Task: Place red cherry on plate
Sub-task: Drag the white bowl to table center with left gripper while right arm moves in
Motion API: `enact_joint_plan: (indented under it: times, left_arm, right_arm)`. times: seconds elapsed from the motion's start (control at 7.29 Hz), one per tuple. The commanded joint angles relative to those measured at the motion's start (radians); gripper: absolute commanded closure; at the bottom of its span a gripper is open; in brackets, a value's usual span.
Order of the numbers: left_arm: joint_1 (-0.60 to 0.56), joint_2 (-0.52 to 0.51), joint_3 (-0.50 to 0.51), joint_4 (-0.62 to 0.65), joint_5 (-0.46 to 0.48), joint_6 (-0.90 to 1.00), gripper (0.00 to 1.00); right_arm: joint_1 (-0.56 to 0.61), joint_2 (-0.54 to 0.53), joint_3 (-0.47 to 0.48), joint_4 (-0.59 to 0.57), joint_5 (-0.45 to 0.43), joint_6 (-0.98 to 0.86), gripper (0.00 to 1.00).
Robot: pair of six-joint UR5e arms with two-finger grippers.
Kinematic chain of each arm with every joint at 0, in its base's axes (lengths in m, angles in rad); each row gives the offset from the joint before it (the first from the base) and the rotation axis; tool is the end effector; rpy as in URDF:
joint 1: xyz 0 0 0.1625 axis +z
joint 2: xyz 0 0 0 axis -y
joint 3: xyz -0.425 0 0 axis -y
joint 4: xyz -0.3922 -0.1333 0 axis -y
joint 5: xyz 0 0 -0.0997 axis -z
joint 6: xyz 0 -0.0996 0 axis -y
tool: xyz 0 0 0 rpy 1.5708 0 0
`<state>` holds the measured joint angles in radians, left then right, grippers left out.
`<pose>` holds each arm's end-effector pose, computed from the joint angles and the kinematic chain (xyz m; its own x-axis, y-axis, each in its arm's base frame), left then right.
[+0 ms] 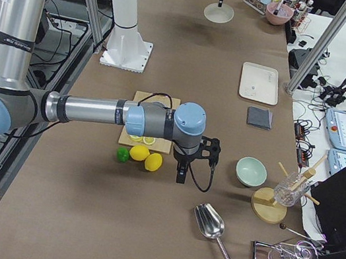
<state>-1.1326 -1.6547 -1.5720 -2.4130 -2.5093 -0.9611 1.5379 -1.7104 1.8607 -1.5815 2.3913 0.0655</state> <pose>0.1783 -0.5054 0.5082 0.3584 0.0328 -0.9330 0.0685 0.9958 0.0613 0.0460 -0.4386 0.5780 0.6788 -0.0591 0.7319 -0.0119 0.9957 0.0914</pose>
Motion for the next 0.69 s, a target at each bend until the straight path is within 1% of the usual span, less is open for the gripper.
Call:
enact_joint_plan:
  times: [0.0,0.14,0.27,0.41,0.55]
  left_arm:
    - [0.106,-0.188,0.001,0.068,0.103,-0.23,1.0]
    - [0.22,-0.259,0.006,0.069,0.222,-0.342,1.0]
    - [0.314,-0.31,0.001,0.096,0.336,-0.417,1.0]
    - [0.379,-0.354,-0.015,0.153,0.427,-0.457,1.0]
    - [0.449,-0.387,-0.031,0.193,0.496,-0.526,1.0]
  right_arm:
    - [-0.059,0.03,0.029,0.0,0.006,0.046,0.0]
    - [-0.105,0.07,0.041,0.0,0.018,0.118,0.0]
    - [-0.155,0.115,0.046,0.0,0.019,0.166,0.0]
    - [-0.215,0.17,0.054,0.002,0.017,0.283,0.0]
    - [-0.264,0.217,0.069,0.029,0.011,0.422,0.0]
